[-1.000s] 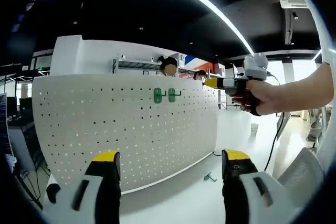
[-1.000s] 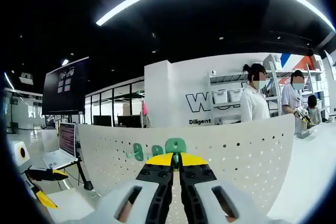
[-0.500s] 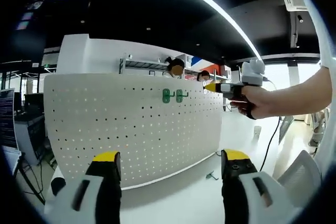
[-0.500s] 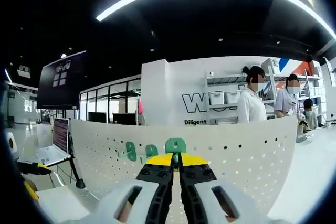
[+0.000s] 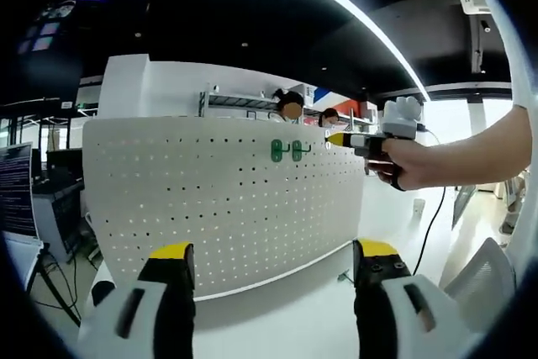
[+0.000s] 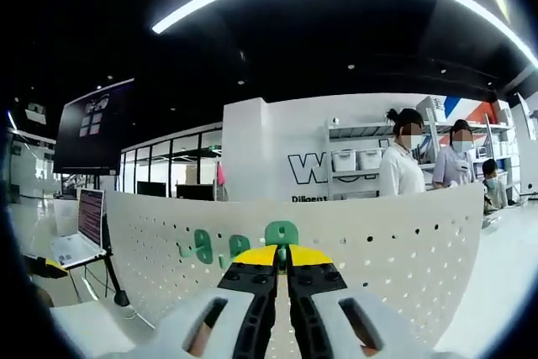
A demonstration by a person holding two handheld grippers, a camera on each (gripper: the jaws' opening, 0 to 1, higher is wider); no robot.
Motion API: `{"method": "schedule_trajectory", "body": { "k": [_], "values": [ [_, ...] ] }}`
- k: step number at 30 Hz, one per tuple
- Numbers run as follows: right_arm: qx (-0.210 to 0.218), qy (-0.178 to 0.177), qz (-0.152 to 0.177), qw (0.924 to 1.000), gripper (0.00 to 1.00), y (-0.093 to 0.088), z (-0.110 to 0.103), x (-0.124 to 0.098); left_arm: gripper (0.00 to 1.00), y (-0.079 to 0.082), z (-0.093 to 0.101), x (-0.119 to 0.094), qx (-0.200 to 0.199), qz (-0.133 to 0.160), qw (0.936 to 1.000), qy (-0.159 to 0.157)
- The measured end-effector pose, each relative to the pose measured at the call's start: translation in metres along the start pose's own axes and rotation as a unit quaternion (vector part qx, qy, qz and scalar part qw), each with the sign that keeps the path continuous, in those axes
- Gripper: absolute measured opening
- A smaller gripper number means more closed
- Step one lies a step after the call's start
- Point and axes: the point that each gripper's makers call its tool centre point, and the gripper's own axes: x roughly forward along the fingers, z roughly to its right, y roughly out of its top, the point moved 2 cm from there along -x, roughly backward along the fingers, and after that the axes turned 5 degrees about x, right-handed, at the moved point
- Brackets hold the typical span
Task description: Insert the hook assembly into the mounting plate slot until the hook locks in place.
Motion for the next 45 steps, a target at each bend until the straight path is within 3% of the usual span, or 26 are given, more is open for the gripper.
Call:
{"method": "schedule_trajectory", "body": {
  "k": [30,45],
  "values": [
    [0.003,0.003,-0.003,1.0000,0.01,-0.017,0.007,0.024,0.77,-0.010,-0.015,-0.014,0.002,-0.030,0.9989,0.036],
    [-0.013,-0.010,-0.006,0.9999,0.01,-0.021,0.006,0.027,0.72,-0.017,-0.015,-0.017,0.006,-0.046,0.9983,0.035]
  ]
}}
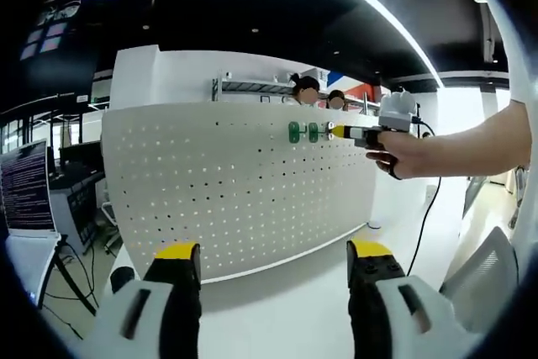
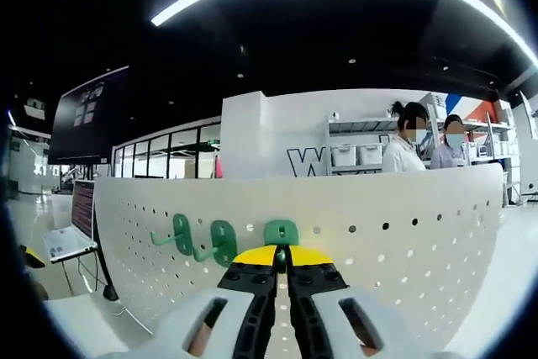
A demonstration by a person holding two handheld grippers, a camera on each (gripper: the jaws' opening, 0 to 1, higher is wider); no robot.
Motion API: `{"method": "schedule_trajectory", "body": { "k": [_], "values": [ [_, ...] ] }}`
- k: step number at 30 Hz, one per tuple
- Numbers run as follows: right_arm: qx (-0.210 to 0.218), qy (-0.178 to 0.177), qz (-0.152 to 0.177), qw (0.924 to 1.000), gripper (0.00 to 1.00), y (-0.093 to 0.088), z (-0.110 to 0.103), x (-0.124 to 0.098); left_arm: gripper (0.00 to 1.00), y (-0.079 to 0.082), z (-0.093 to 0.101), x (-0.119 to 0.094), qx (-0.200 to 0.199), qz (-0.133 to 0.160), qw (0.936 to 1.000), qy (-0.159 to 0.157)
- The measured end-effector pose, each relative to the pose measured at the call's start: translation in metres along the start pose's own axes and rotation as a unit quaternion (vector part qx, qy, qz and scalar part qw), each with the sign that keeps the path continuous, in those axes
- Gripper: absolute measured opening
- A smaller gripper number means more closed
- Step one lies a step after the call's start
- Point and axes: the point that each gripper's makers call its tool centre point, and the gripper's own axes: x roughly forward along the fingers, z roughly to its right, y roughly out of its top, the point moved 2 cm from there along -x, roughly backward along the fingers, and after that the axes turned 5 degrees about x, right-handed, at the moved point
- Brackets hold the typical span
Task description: Insert the hook assembly into the mounting plate slot until the hook locks in place.
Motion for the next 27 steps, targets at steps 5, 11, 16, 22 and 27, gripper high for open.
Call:
{"method": "schedule_trajectory", "body": {
  "k": [5,11,16,22,27],
  "values": [
    [-0.001,-0.015,0.005,0.9999,0.01,-0.0008,-0.0009,-0.0012,0.69,-0.0006,-0.0011,-0.0022,0.001,-0.004,1.0000,-0.001],
    [-0.007,-0.030,0.005,0.9995,0.02,-0.0009,-0.0012,-0.0015,0.67,-0.0061,-0.0037,-0.0051,-0.001,-0.011,0.9999,0.000],
    [0.007,-0.047,-0.013,0.9988,0.02,-0.0044,-0.0029,-0.0009,0.67,-0.0069,-0.0041,-0.0053,-0.006,-0.011,0.9999,0.001],
    [0.010,-0.054,-0.008,0.9984,0.02,-0.0023,-0.0006,0.0010,0.66,-0.0069,-0.0017,-0.0039,-0.006,-0.010,0.9999,-0.004],
    [0.013,-0.056,-0.012,0.9983,0.02,-0.0023,0.0005,0.0024,0.67,-0.0065,-0.0003,-0.0017,-0.006,-0.008,0.9999,-0.007]
  ]
}}
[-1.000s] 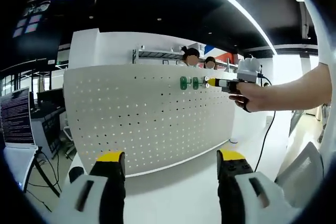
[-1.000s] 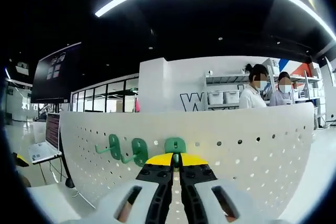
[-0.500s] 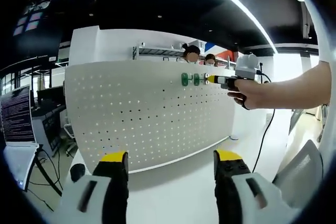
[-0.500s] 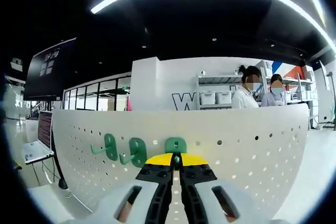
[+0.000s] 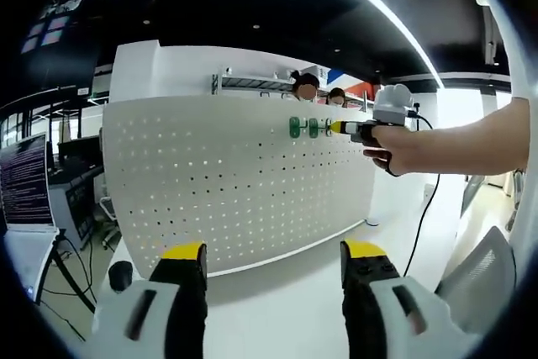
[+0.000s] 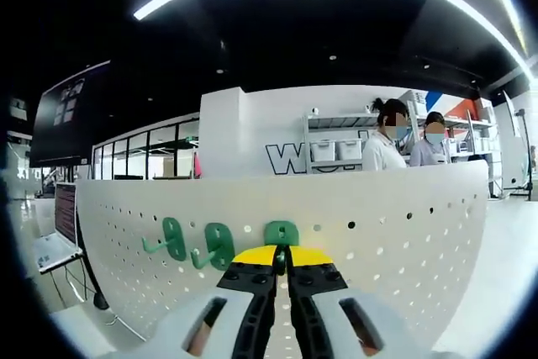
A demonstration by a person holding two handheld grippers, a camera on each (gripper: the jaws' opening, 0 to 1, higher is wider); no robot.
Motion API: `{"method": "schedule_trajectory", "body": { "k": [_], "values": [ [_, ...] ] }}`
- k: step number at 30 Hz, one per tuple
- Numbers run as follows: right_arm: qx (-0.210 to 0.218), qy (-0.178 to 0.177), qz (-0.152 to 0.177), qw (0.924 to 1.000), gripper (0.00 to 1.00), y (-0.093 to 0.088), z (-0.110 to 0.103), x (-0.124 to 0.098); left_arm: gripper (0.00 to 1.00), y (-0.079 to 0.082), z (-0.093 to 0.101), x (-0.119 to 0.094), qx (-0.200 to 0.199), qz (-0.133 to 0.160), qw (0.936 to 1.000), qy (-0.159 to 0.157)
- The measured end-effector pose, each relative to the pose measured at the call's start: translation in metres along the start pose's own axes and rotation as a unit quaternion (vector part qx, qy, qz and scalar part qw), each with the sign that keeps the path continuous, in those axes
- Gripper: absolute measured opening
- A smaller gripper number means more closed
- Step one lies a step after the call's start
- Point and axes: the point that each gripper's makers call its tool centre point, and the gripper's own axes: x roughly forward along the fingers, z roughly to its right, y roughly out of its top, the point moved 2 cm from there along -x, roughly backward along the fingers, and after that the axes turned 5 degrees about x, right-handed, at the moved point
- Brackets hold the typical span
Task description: Insert the hook assembly into the mounting plate slot until the hook locks in place.
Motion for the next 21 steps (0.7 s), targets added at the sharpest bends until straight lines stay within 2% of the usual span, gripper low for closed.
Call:
{"method": "schedule_trajectory", "body": {
  "k": [7,11,15,21],
  "values": [
    [0.008,0.006,-0.004,0.9999,0.03,0.000,0.001,-0.001,0.67,-0.001,-0.002,-0.001,-0.002,0.001,1.0000,0.004],
    [0.027,0.008,-0.014,0.9995,0.19,-0.003,0.001,-0.004,0.67,-0.003,-0.001,-0.002,-0.004,-0.001,1.0000,0.004],
    [0.033,0.012,-0.028,0.9990,0.28,-0.011,0.001,-0.007,0.67,-0.001,0.001,-0.001,-0.002,0.001,1.0000,0.002],
    [0.022,0.016,-0.037,0.9989,0.30,-0.015,0.000,-0.008,0.67,-0.001,0.002,0.000,-0.002,0.002,1.0000,0.000]
  ]
}}
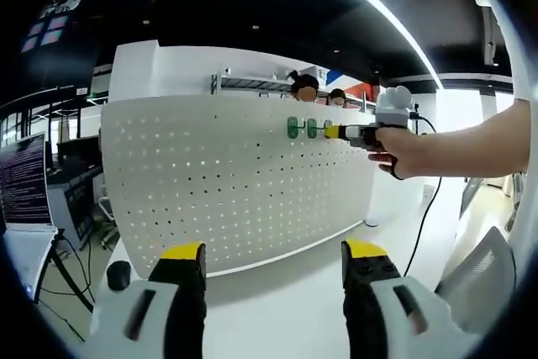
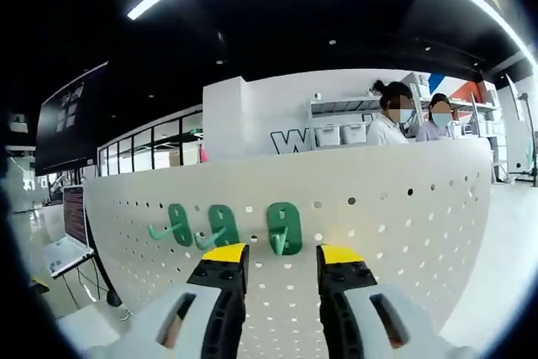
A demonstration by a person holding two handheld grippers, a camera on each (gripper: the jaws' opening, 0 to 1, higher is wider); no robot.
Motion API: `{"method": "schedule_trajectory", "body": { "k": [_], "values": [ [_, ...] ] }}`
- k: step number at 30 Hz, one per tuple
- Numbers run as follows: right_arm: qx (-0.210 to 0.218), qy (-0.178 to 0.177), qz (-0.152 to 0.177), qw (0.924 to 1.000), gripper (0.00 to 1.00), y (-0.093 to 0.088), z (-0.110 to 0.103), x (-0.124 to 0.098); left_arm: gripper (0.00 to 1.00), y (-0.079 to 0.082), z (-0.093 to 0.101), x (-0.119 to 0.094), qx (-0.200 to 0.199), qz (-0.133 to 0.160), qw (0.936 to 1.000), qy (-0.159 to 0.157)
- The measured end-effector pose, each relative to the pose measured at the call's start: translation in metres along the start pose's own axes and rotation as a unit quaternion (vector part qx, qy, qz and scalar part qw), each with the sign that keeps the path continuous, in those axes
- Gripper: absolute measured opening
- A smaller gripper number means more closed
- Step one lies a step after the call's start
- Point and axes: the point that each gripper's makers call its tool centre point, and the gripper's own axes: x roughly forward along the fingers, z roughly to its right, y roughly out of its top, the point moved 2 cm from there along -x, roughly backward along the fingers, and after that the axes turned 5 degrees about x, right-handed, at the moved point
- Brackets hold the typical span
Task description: Insert the hook assembly into the mounting plate slot until the hook locks in place.
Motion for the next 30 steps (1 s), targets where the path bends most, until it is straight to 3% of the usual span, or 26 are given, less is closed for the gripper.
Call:
{"method": "schedule_trajectory", "body": {
  "k": [7,14,19,30],
  "values": [
    [-0.006,0.004,0.001,1.0000,0.28,0.000,0.000,0.000,0.67,-0.001,-0.001,-0.001,-0.002,0.002,1.0000,0.001],
    [-0.023,0.039,0.000,0.9990,0.29,0.002,-0.002,-0.006,0.67,-0.001,0.000,0.001,-0.005,0.004,1.0000,0.001],
    [-0.012,0.090,0.008,0.9959,0.30,0.003,-0.009,-0.014,0.67,-0.002,0.001,0.003,-0.007,0.005,1.0000,-0.002],
    [-0.006,0.110,0.003,0.9939,0.32,-0.001,-0.012,-0.021,0.67,0.000,0.001,0.003,-0.005,0.009,0.9999,-0.005]
  ]
}}
